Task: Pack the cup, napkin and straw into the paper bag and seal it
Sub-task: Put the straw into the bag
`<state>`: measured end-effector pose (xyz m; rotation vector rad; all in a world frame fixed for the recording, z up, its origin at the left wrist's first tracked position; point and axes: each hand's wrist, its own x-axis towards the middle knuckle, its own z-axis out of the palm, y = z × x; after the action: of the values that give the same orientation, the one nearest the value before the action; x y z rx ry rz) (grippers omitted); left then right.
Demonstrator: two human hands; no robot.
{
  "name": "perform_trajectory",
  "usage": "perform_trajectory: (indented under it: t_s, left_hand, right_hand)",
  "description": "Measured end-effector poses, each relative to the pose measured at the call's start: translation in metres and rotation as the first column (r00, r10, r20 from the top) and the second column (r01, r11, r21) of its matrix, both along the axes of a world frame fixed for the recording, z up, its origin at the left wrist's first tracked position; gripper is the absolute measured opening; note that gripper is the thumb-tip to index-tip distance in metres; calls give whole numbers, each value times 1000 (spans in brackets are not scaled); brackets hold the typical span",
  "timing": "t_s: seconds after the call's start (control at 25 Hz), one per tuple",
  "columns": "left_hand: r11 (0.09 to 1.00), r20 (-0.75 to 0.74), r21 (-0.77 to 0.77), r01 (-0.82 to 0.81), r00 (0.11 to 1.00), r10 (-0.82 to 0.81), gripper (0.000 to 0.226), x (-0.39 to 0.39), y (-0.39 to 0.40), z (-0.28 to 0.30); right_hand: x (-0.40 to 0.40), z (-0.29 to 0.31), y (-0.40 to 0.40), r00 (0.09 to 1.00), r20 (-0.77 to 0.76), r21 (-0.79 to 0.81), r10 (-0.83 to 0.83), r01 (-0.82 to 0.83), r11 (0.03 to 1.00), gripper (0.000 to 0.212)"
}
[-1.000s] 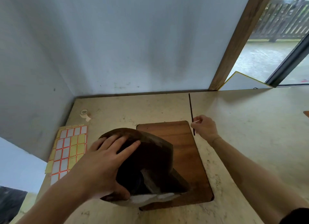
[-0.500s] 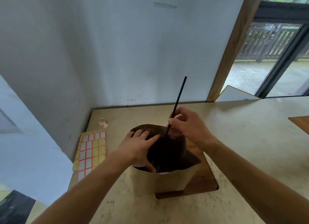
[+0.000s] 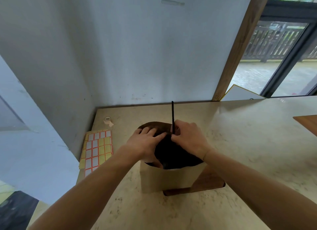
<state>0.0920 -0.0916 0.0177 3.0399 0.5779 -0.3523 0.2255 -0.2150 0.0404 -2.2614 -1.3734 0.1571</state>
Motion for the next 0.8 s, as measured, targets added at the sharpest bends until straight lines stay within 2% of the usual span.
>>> perform_trajectory:
  t_s: [0.16, 0.4, 0.56, 0.68, 0.8]
  left_hand:
    - [1000, 12, -2, 9, 1000, -9, 116, 2, 4, -3]
    - [1000, 27, 9, 22, 999, -23, 114, 3, 6, -7]
    - [999, 31, 15, 37, 999, -37, 115, 3, 6, -8]
    - [999, 41, 17, 36, 998, -37, 120, -3, 7, -10]
    - [999, 54, 15, 39, 998, -40, 123, -9, 4, -13]
  right_hand:
    - [-6, -11, 5, 997, 31, -150, 75, -70, 986, 10]
    - [-2, -18, 22, 988, 116, -337, 105, -61, 939, 33]
    - [-2, -15, 35, 978, 58, -404, 201, -161, 900, 17]
    - [6, -18, 36, 978, 87, -444, 190, -133, 886, 15]
    - [11, -24, 35, 986, 28, -531, 165, -126, 838, 19]
